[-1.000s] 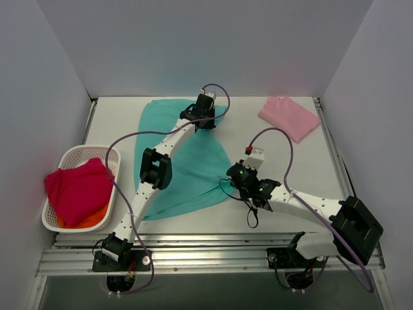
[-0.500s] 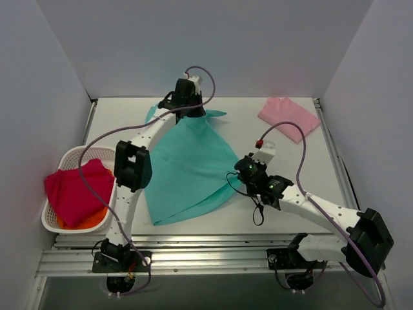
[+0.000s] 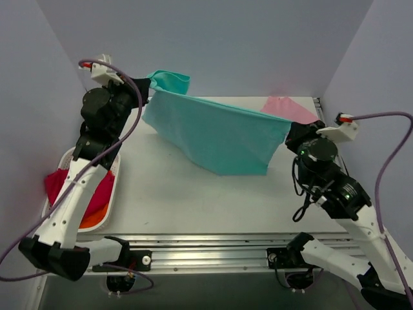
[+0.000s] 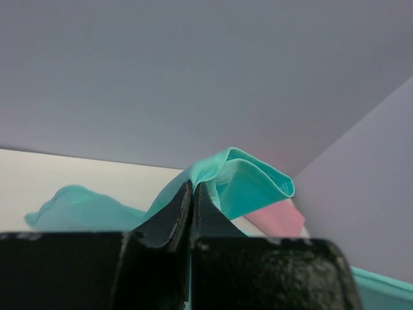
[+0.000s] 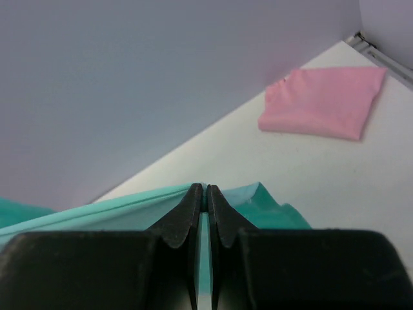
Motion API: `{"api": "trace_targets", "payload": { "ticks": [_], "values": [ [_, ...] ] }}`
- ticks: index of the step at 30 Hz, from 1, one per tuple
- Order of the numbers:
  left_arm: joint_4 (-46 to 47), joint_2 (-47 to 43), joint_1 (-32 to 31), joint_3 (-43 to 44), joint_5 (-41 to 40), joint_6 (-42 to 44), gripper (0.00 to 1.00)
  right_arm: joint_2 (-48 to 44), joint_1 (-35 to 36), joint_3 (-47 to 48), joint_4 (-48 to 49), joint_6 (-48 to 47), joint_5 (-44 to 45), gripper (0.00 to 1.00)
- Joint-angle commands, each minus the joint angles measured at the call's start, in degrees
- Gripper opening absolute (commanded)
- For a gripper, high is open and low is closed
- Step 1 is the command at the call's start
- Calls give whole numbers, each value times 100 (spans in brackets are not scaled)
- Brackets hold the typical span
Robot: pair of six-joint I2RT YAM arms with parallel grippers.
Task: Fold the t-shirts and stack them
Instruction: Flatten the tshirt out
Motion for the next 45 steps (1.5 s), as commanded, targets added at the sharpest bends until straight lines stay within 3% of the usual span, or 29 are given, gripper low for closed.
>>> {"api": "trace_targets", "payload": {
  "ticks": [1,4,6,8,11,15,19,22,28,32,36,40,44,45],
  "values": [
    [439,-768,-91,-207,-651,-4,2,-452,-74,712,-93,-840,333,0],
    [87,-1489,-390,-276,-748,85,2,-655,-74,995,575,-1736,-598,0],
    [78,-2148,-566,-408,-941,6,2,-770,-74,1355,839,-2193,-1933,0],
    [78,-2822,-636,-671,-1169,-343,2,-744,-82,1715,770,-2370,-2899,0],
    [157,-3631,-672,-988,-1460,-792,2,-709,-91,2322,612,-2521,-3597,0],
    [131,-4136,-637,-840,-1014,-899,2,-814,-135,2744,717,-2398,-4914,0],
    [-124,-4032,-366,-366,-407,-943,2,-902,-354,3183,429,-2248,-4831,0],
    [-194,-3856,-111,-172,-203,-979,2,-658,-539,3605,112,-2239,-3760,0],
    [-169,-2847,-74,-346,-449,-750,2,711,-522,3590,-303,-2380,-1557,0],
    [226,-2090,-74,-987,-800,-636,2,1548,-601,2407,250,-2354,-491,0],
    [1182,-642,-4,-1524,-705,-627,2,2533,-1434,1308,900,-1846,-1031,0],
    [2055,1945,101,-1307,-169,-741,2,3842,-2375,399,2129,-1257,-1463,0],
    [1462,4200,101,229,130,-759,2,5169,-2842,573,2536,-1053,-1586,0],
    [1240,4631,110,1042,235,-803,3,5667,-2903,722,2554,-1053,-1665,0]
  ]
}}
